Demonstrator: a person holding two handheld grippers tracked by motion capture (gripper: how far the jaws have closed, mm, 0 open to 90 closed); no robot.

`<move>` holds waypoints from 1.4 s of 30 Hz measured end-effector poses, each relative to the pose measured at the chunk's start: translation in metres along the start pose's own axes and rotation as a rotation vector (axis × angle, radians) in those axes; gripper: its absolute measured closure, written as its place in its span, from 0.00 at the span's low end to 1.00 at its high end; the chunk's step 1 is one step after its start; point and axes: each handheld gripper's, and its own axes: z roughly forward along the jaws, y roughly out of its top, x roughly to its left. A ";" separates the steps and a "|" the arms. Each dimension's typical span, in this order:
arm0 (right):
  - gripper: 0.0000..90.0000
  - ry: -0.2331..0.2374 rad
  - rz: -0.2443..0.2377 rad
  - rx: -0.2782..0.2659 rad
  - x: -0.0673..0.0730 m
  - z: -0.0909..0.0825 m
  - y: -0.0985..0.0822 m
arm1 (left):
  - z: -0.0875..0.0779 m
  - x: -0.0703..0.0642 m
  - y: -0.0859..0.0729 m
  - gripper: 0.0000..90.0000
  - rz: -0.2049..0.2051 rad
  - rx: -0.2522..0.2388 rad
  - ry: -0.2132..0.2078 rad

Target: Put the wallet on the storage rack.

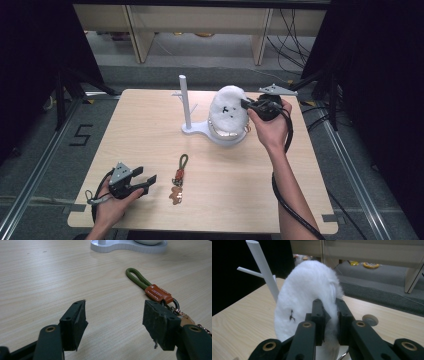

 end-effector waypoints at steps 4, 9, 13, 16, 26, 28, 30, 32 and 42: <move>0.89 -0.004 -0.008 0.000 0.000 0.010 0.003 | 0.000 0.000 0.000 0.38 -0.001 0.000 -0.002; 0.89 -0.005 0.012 0.004 0.000 0.020 0.004 | 0.000 0.000 -0.001 0.38 -0.005 0.002 -0.003; 0.89 0.001 0.007 -0.002 -0.002 0.026 0.004 | 0.000 -0.001 -0.001 0.38 -0.003 0.008 0.006; 0.89 -0.002 -0.001 -0.010 -0.006 0.034 0.003 | 0.000 0.000 -0.001 0.38 -0.004 0.002 -0.002; 0.89 0.000 0.035 -0.023 -0.009 0.049 -0.006 | -0.001 -0.001 -0.001 0.38 -0.001 0.013 0.005; 0.89 0.002 0.041 -0.022 -0.010 0.050 -0.006 | 0.000 0.000 -0.001 0.38 -0.001 0.006 -0.006; 0.89 -0.003 0.023 -0.031 -0.012 0.053 -0.009 | 0.000 0.000 -0.001 0.38 -0.001 0.006 -0.005; 0.89 -0.003 0.034 -0.030 -0.013 0.054 -0.010 | 0.000 0.000 -0.001 0.38 0.000 0.008 -0.005; 0.89 -0.045 0.018 -0.025 -0.019 0.057 -0.024 | 0.000 0.000 -0.002 0.38 0.001 0.009 -0.004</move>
